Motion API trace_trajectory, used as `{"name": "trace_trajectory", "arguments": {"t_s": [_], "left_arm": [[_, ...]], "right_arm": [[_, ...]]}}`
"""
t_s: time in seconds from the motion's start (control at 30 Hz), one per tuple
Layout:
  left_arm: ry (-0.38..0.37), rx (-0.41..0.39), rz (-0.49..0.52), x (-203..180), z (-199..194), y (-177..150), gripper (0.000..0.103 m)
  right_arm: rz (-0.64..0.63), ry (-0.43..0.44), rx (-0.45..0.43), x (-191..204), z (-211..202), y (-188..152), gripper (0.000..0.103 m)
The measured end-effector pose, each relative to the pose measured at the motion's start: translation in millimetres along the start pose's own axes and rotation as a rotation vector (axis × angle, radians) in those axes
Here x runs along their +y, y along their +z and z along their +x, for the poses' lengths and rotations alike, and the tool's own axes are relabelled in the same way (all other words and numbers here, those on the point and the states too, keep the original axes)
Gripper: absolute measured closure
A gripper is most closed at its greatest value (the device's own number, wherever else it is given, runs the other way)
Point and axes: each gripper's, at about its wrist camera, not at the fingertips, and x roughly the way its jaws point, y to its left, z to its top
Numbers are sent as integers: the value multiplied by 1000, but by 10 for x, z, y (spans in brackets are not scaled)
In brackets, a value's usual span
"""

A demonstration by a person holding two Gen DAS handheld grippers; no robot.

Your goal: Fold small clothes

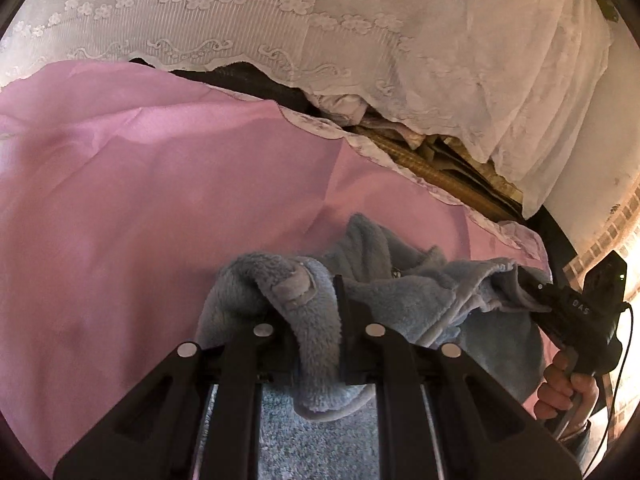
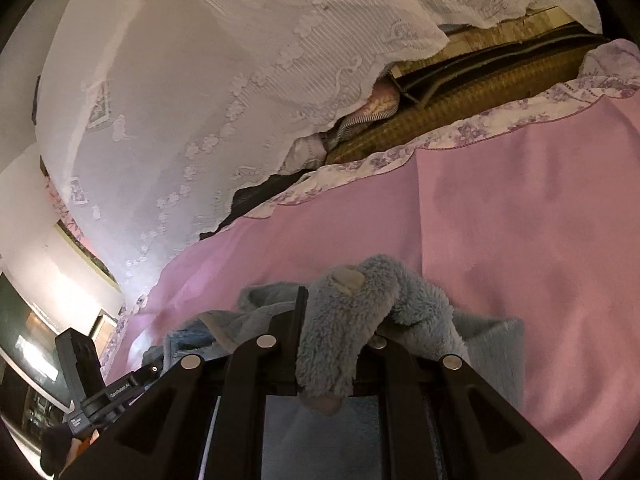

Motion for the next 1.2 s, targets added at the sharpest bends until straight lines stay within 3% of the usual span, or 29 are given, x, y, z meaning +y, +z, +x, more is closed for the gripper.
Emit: {"name": "trace_trajectory", "arguments": {"t_s": [0.27, 0.37, 0.47, 0.53, 0.57, 0.73, 0.87, 0.93, 1.0, 1.07, 1.17, 1.2], "left_arm": [[1, 35, -38, 158, 292, -56, 88], [-33, 36, -65, 226, 278, -62, 87], [-61, 31, -95, 267, 194, -66, 87], [-62, 15, -95, 239, 83, -54, 86], [-62, 2, -87, 204, 16, -40, 84], [-60, -82, -5, -80, -283, -15, 67], [-35, -138, 57, -252, -406, -27, 48], [19, -144, 44, -208, -392, -16, 42], [49, -149, 11, -136, -385, -12, 42], [16, -132, -5, -102, -364, -3, 42], [2, -84, 53, -197, -262, -29, 33], [17, -70, 83, -236, -202, -53, 28]], "right_arm": [[49, -44, 52, -223, 272, -71, 89], [55, -55, 73, -269, 338, -115, 84], [41, -31, 61, -224, 274, -119, 69], [39, -15, 17, -170, 144, -99, 50], [29, -19, -19, -127, 53, -79, 48], [-67, 29, -137, 171, -326, -32, 47], [-201, 70, -117, 474, -339, -109, 52], [-264, 68, -87, 581, -266, -176, 53], [-307, 45, -60, 632, -174, -221, 53], [-329, -23, -19, 599, -32, -282, 53], [-302, -111, 40, 441, 185, -335, 42], [-291, -143, 57, 371, 257, -351, 30]]}}
